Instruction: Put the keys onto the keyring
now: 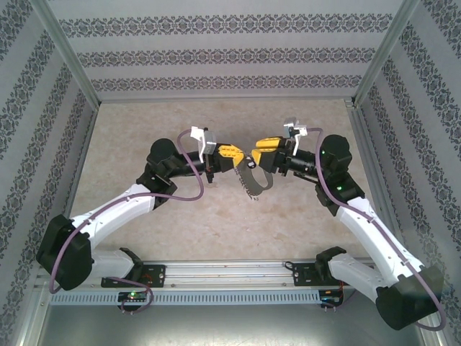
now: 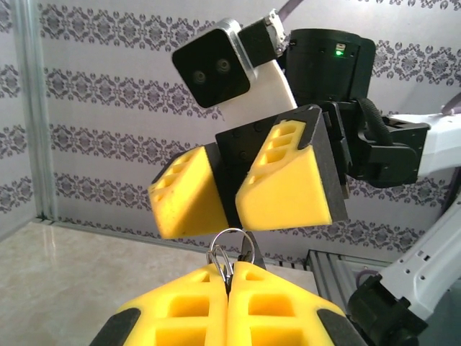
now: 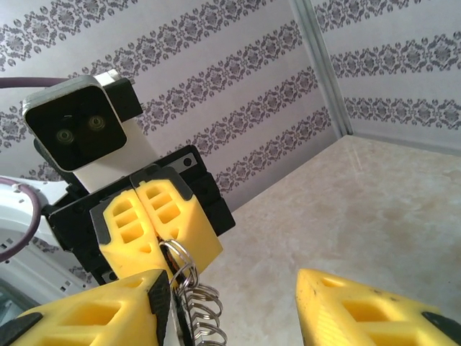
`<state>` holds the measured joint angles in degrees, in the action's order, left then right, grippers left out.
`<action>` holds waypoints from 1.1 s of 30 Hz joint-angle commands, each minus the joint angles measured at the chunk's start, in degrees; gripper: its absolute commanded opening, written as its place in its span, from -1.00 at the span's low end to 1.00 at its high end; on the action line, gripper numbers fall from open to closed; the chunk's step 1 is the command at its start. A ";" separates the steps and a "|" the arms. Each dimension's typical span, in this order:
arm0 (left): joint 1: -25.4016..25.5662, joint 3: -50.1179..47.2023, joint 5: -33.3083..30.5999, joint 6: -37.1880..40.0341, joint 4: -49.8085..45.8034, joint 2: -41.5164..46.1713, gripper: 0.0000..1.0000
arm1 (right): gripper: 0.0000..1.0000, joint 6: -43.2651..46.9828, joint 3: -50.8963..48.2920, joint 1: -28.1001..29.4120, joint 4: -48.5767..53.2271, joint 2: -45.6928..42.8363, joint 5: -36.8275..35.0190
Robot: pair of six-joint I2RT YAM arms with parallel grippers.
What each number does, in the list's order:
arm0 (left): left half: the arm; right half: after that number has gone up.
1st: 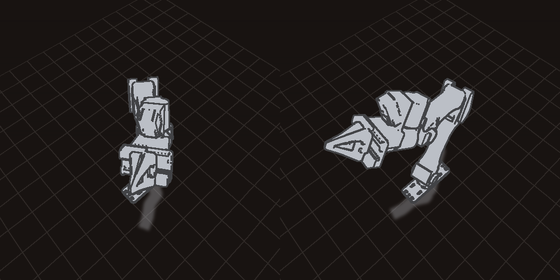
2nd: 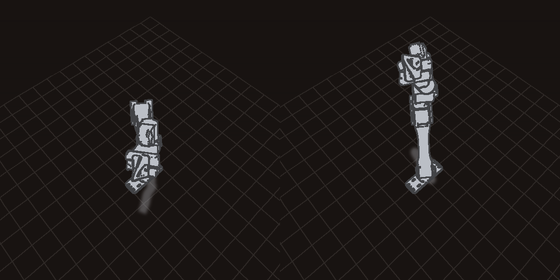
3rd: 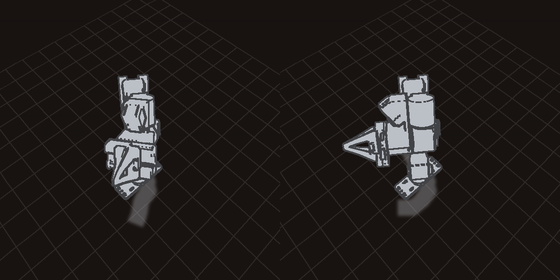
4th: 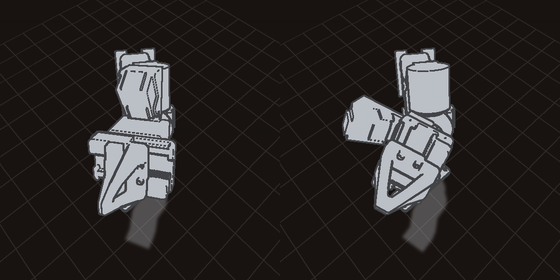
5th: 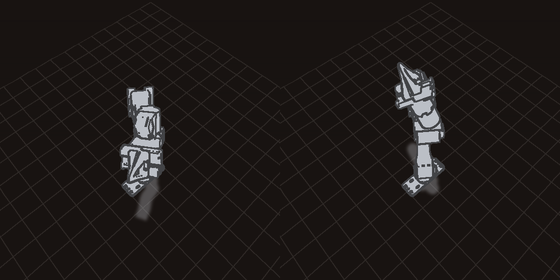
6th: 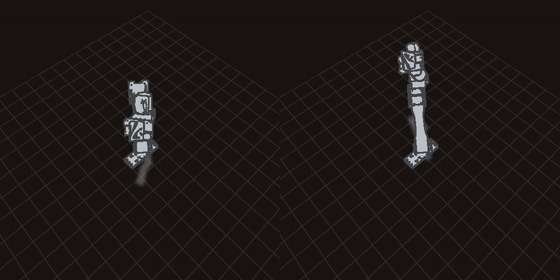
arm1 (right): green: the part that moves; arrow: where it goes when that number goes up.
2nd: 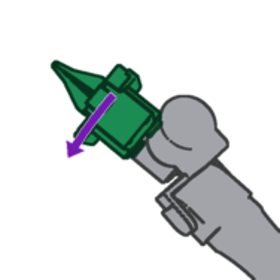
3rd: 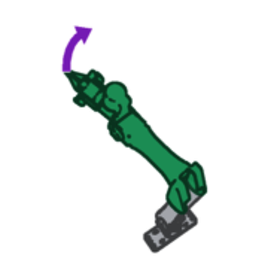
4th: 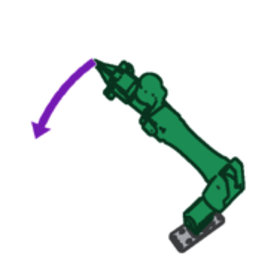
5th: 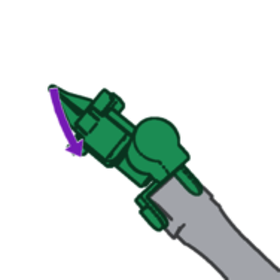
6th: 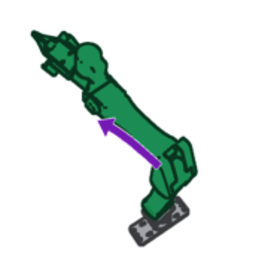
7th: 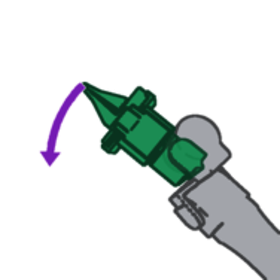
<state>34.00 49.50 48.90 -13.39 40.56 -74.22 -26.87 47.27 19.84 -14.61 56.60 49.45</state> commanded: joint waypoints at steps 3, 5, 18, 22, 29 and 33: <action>-0.56 2.52 3.42 -1.22 -0.29 -0.13 -1.00 | 0.00 -0.22 2.10 2.02 -3.34 0.85 4.63; -0.60 2.52 3.61 -1.18 -0.55 -0.38 -1.00 | -0.01 0.17 2.19 2.77 -3.12 1.16 5.29; -0.67 2.37 3.28 0.20 -1.59 0.36 -1.00 | -0.80 2.35 1.57 4.01 -0.09 2.06 5.08; -0.68 2.11 2.83 0.56 -1.98 0.94 -1.00 | -1.00 2.34 0.12 3.37 0.06 0.94 5.02; -0.68 1.79 0.89 -1.18 -0.98 0.94 -0.97 | -1.00 1.45 -1.36 3.69 -1.93 0.02 3.12; -0.69 1.12 -1.60 -2.74 0.76 1.27 -0.57 | -1.00 0.64 -3.15 4.11 -4.02 -0.61 -0.38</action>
<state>33.74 49.89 50.30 -14.41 37.85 -74.63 -25.63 45.84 23.53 -16.38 57.34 51.16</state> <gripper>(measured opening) 0.198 0.050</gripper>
